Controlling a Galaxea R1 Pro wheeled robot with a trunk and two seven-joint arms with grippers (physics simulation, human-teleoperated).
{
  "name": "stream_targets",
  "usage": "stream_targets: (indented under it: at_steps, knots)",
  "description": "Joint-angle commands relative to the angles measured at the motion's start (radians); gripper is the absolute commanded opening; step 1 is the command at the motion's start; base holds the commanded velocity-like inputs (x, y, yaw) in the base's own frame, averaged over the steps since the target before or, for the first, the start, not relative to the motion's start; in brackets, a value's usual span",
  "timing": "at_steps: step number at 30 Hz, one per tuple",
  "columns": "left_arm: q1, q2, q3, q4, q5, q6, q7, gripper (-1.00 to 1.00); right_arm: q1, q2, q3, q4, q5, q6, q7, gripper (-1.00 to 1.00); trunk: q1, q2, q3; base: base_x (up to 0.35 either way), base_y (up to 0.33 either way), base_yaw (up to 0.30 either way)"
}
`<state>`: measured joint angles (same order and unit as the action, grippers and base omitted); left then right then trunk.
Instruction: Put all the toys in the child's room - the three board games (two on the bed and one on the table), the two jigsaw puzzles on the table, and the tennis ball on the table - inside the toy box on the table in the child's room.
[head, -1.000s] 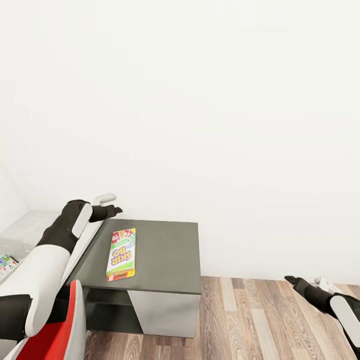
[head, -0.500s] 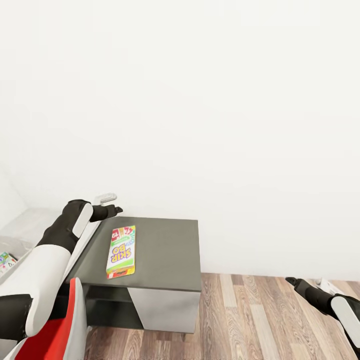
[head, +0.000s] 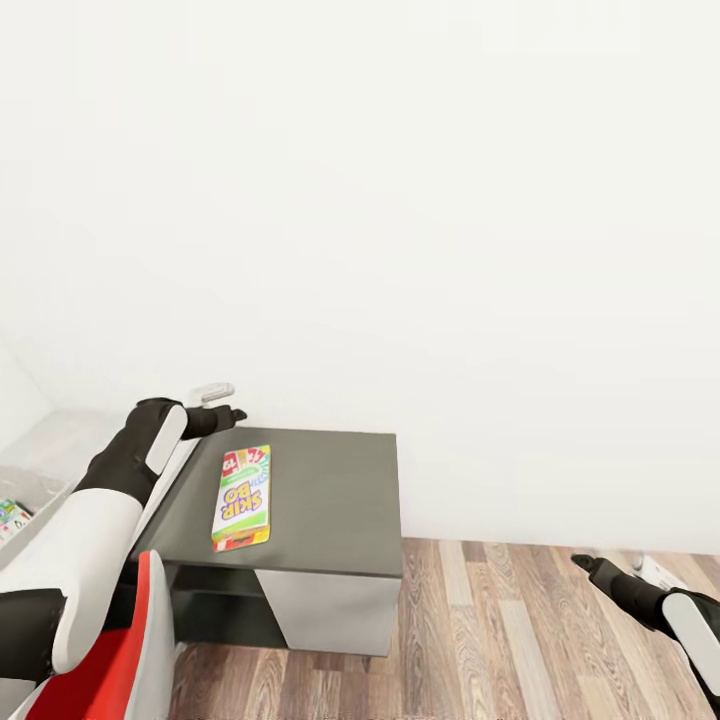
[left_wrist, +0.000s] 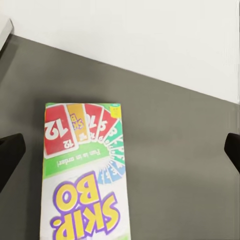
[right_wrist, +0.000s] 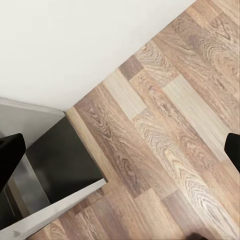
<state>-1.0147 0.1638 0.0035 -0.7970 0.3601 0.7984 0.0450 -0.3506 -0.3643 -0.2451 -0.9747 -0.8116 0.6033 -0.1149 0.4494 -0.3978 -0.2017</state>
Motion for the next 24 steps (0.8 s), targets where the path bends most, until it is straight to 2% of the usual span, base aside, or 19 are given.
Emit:
stream_targets:
  at_steps: [1,5,12,24]
  knots:
    - [-0.001,0.000,0.000,-0.004,0.007,-0.002,0.004,1.00,-0.001,0.001,0.000,-0.002,-0.011,0.004,-0.009,1.00,0.001,-0.002,-0.004,0.000,0.000,0.000]
    - [0.000,0.000,-0.001,-0.019,0.009,-0.034,-0.003,1.00,-0.001,0.006,0.002,-0.002,-0.010,0.002,-0.010,1.00,0.001,-0.002,-0.010,0.000,0.000,0.000]
    - [0.006,0.003,-0.005,-0.078,0.012,-0.042,-0.008,1.00,-0.001,0.007,0.015,-0.002,-0.009,0.001,-0.011,1.00,0.001,-0.002,-0.022,0.000,0.000,0.000]
    - [0.011,0.012,0.006,-0.086,0.010,0.002,-0.006,1.00,-0.001,0.006,0.018,-0.002,-0.009,0.001,-0.011,1.00,0.001,-0.002,-0.042,0.000,0.000,0.000]
